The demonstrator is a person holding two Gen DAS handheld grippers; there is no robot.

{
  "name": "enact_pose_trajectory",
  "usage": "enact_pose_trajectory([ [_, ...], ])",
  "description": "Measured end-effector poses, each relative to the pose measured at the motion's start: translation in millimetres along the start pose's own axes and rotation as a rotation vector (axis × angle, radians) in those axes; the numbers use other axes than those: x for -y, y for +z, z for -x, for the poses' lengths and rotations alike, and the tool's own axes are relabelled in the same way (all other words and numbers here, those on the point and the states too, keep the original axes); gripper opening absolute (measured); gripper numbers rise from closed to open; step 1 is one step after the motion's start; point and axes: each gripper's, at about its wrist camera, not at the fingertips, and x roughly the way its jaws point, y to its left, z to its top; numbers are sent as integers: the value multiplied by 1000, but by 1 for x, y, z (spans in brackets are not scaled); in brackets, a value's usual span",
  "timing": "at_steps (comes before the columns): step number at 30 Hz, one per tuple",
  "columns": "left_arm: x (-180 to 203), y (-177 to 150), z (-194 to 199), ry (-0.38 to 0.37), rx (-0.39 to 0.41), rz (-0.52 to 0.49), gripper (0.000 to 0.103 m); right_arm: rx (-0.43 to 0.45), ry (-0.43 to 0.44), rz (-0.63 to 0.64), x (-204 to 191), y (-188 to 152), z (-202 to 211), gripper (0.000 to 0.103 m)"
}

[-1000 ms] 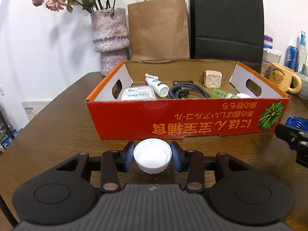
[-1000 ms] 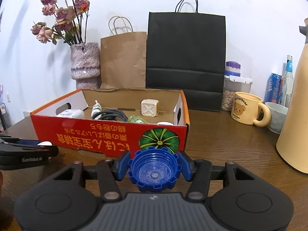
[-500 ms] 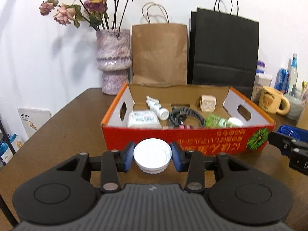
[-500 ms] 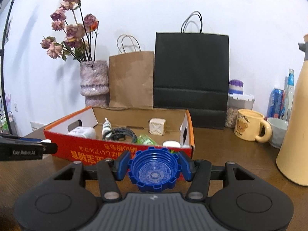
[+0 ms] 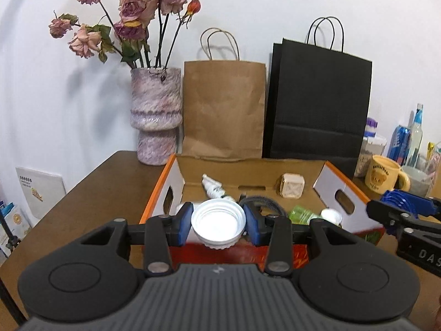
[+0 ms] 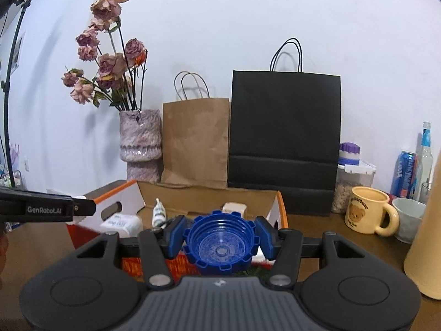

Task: Organize rigid objects
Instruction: 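Carry the blue and white caps into the red box with both grippers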

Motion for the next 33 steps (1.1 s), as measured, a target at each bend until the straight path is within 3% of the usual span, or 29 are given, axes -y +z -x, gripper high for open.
enact_pose_trajectory([
  [14, 0, 28, -41, 18, 39, 11, 41, 30, 37, -6, -8, 29, -50, 53],
  [33, -6, 32, -115, 51, -24, -56, 41, -85, 48, 13, 0, 30, -127, 53],
])
